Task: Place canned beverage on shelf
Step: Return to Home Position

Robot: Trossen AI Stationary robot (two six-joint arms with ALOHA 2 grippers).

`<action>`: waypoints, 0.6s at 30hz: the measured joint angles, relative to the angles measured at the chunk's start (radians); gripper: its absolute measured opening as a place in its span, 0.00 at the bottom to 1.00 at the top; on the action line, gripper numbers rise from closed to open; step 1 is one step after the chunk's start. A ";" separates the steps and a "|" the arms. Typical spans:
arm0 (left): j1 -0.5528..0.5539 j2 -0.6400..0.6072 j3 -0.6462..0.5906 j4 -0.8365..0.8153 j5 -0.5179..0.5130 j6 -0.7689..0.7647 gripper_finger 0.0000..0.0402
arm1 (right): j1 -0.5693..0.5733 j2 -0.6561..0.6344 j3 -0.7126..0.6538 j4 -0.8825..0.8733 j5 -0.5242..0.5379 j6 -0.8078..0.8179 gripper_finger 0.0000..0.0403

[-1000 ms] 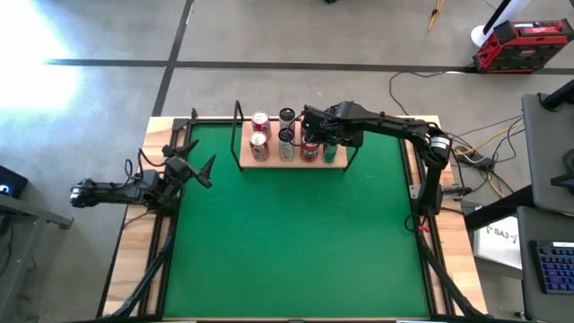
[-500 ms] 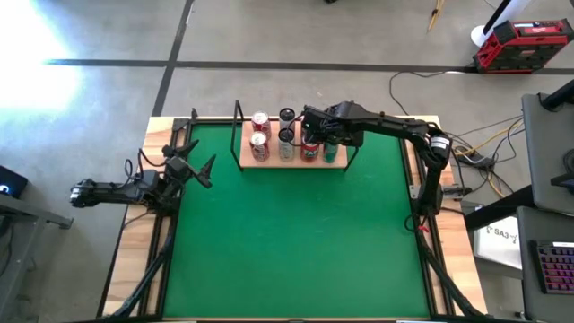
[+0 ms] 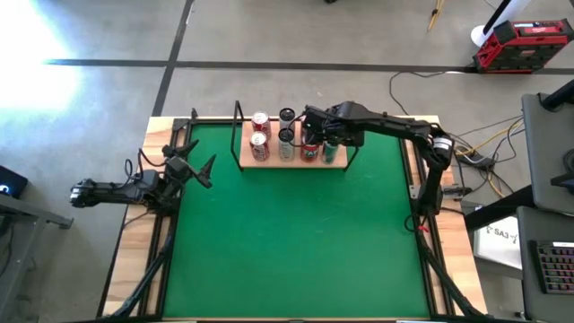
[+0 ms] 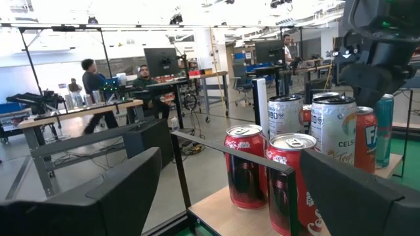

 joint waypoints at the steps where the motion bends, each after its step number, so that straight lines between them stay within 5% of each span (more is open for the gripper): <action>1: 0.000 0.000 0.000 0.000 0.000 0.000 0.86 | 0.001 -0.005 0.000 0.000 0.000 -0.003 0.69; 18: 0.000 0.000 0.000 0.000 0.000 0.000 0.86 | 0.077 -0.193 -0.001 -0.040 0.019 -0.053 0.69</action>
